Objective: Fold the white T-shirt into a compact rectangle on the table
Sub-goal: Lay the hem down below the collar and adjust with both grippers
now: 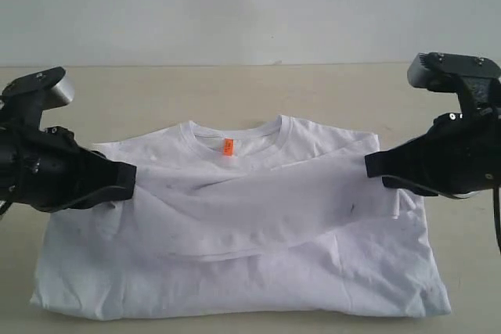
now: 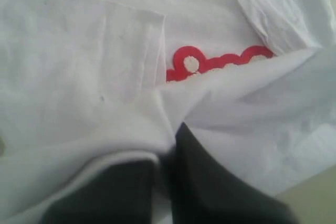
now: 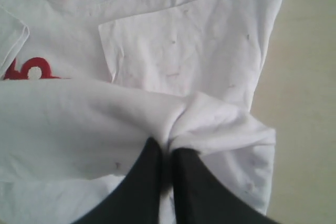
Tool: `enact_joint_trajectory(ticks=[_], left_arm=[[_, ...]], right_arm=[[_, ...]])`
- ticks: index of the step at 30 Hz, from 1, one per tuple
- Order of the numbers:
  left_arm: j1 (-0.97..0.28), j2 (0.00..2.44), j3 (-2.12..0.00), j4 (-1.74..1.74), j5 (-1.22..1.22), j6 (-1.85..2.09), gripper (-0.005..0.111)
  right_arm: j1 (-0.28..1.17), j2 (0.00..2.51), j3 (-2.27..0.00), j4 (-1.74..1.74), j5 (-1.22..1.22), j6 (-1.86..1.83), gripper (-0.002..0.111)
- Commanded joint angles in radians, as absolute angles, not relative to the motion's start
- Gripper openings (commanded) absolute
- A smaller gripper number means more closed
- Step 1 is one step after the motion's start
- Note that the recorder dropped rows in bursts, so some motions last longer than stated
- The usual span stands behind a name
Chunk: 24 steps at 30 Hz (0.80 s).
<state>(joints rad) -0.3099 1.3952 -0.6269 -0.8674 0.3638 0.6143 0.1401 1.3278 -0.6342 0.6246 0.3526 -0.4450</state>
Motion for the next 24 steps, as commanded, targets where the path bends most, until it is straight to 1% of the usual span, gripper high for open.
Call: enact_joint_trajectory(ticks=[1,5,7,9,11,13,14,15,16,18,21,22,23,24], left_arm=[[-0.313,1.435,-0.634,-0.875,0.294,0.622,0.005],[-0.313,1.472,-0.649,-0.875,0.267,0.629,0.005],[-0.313,1.487,-0.663,-0.875,0.259,0.629,0.005],[-0.313,1.501,-0.683,-0.875,0.255,0.634,0.005],[-0.313,1.513,-0.704,-0.875,0.255,0.669,0.005],[-0.313,1.519,-0.722,-0.875,0.255,0.698,0.007],[-0.313,1.52,-0.727,-0.875,0.255,0.707,0.012],[-0.313,1.52,-0.731,-0.875,0.257,0.711,0.016],[-0.313,1.52,-0.736,-0.875,0.257,0.711,0.024],[-0.313,1.52,-0.74,-0.875,0.259,0.711,0.042],[-0.313,1.522,-0.74,-0.875,0.259,0.711,0.076],[-0.313,1.522,-0.74,-0.875,0.256,0.711,0.081],[-0.313,1.522,-0.742,-0.875,0.256,0.711,0.082],[-0.313,1.522,-0.742,-0.875,0.256,0.713,0.08]], right_arm=[[0.138,1.343,-0.64,0.621,0.311,-0.454,0.0],[0.138,1.359,-0.64,0.637,0.277,-0.454,0.0],[0.138,1.371,-0.64,0.644,0.275,-0.454,0.005],[0.138,1.388,-0.64,0.644,0.275,-0.454,0.016],[0.138,1.409,-0.64,0.644,0.26,-0.454,0.035],[0.138,1.426,-0.64,0.645,0.242,-0.454,0.051],[0.138,1.436,-0.64,0.65,0.234,-0.454,0.057],[0.138,1.445,-0.64,0.652,0.227,-0.454,0.06],[0.138,1.451,-0.64,0.652,0.213,-0.454,0.06],[0.138,1.458,-0.64,0.656,0.208,-0.454,0.059],[0.138,1.458,-0.64,0.658,0.206,-0.454,0.059],[0.138,1.458,-0.64,0.659,0.206,-0.454,0.059],[0.138,1.458,-0.64,0.659,0.208,-0.454,0.059],[0.138,1.458,-0.64,0.659,0.216,-0.454,0.058]])
